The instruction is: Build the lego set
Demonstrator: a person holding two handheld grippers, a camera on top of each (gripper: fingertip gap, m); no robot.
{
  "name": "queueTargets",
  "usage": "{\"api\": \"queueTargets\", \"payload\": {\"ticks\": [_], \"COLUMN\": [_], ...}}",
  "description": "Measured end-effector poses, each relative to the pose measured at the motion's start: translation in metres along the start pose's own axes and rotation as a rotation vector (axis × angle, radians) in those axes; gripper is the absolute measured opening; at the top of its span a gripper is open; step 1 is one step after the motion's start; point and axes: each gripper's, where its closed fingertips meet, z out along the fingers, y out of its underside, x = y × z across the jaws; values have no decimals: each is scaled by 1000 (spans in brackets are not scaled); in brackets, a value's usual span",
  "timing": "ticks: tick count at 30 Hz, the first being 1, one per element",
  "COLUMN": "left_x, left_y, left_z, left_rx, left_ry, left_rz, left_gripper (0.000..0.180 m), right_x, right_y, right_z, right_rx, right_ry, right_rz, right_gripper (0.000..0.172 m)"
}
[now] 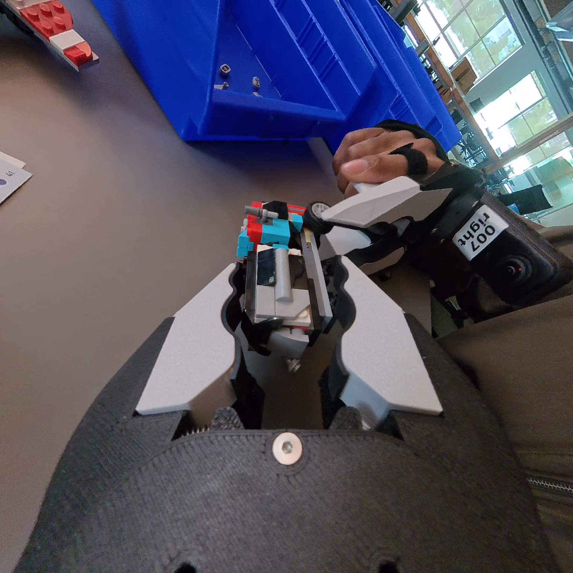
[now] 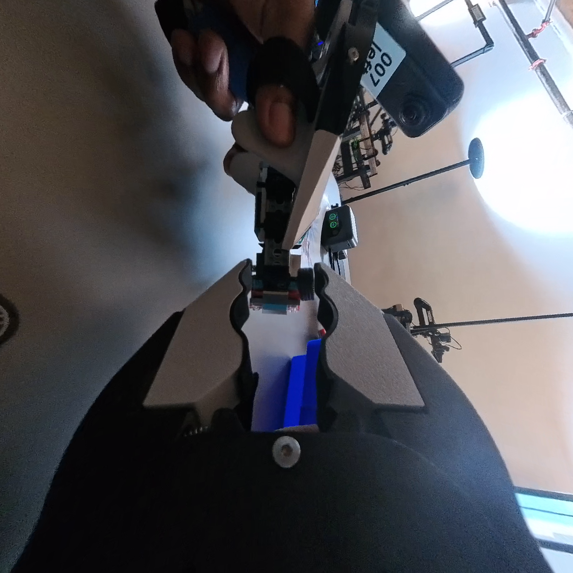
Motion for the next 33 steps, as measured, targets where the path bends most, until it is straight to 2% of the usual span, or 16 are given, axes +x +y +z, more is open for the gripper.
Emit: {"api": "queueTargets", "payload": {"ticks": [5,10,20,26,33], "left_x": [3,3,5,4,4], "left_y": [-4,-4,-3,-1,-2], "left_z": [-2,-2,-2,0,-1], "left_rx": [20,20,15,0,8], "left_ry": [16,18,18,11,14], "left_rz": [9,14,27,38,35], "left_gripper": [61,61,61,61,61], "right_x": [1,7,4,5,10], "right_y": [-4,2,4,2,-3], "right_z": [-3,-6,-3,-5,-11], "right_rx": [24,10,12,52,114], "right_ry": [-3,0,-42,-86,-114], "right_rz": [15,60,155,308,428], "right_gripper": [54,58,48,40,39]}}
